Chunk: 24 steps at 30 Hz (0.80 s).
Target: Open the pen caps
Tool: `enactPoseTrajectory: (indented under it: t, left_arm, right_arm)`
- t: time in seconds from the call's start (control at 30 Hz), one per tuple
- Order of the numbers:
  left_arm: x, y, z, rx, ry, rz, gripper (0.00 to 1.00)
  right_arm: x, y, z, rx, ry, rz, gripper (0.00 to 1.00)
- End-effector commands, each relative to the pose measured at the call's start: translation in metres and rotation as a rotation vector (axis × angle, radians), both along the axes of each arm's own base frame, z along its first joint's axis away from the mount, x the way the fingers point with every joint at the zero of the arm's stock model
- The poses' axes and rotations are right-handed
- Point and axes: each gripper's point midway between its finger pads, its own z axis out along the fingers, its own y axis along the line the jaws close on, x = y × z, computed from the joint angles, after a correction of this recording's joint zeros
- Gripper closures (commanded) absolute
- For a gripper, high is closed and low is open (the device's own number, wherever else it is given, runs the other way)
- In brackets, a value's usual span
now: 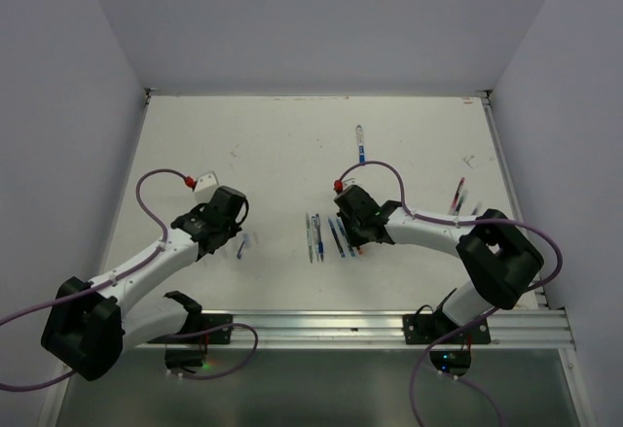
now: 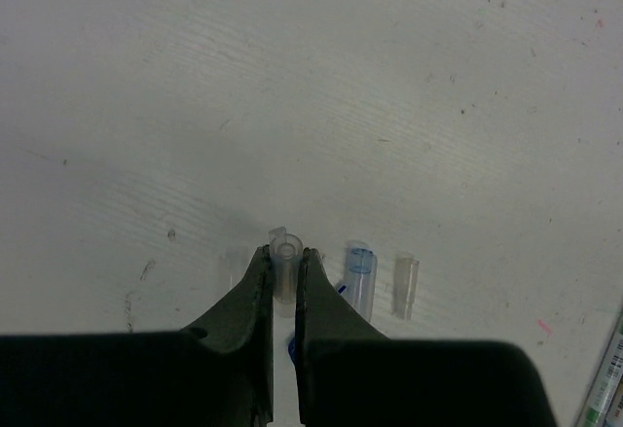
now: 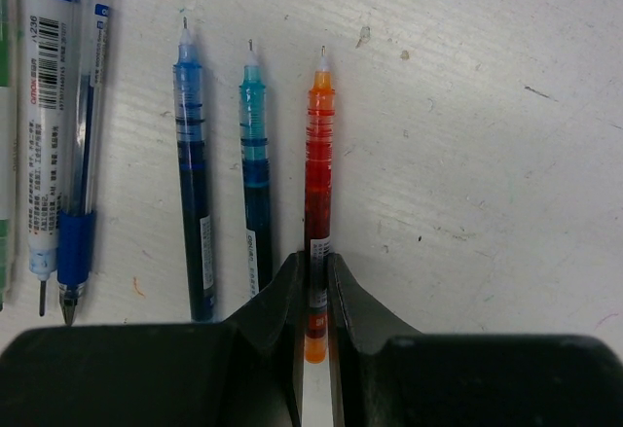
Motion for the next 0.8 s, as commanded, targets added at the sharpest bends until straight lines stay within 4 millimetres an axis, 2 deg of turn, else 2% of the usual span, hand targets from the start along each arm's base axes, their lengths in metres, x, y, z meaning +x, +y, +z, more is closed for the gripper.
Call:
enactPoseTrajectory:
  t: [0.0, 0.1, 0.23, 0.5, 0.77]
  left_arm:
    - [-0.003, 0.006, -0.004, -0.016, -0.011, 0.062, 1.0]
    - [-0.008, 0.005, -0.01, -0.034, 0.001, 0.077, 0.96]
    - [-0.014, 0.006, -0.019, -0.045, 0.015, 0.086, 0.92]
    - [-0.018, 0.011, -0.03, -0.02, 0.031, 0.091, 0.93]
    - [-0.018, 0.015, -0.029, -0.009, 0.019, 0.11, 0.93]
  right_arm:
    - [0.004, 0.003, 0.001, 0.018, -0.009, -0.017, 0.98]
    - [0.005, 0.003, 0.004, 0.02, -0.018, -0.02, 0.86]
    - [0.006, 0.004, 0.007, 0.027, -0.025, -0.022, 0.78]
    - [0.005, 0.004, 0.004, 0.028, -0.018, -0.021, 0.74]
    - [0.004, 0.003, 0.001, 0.023, -0.014, -0.023, 0.7]
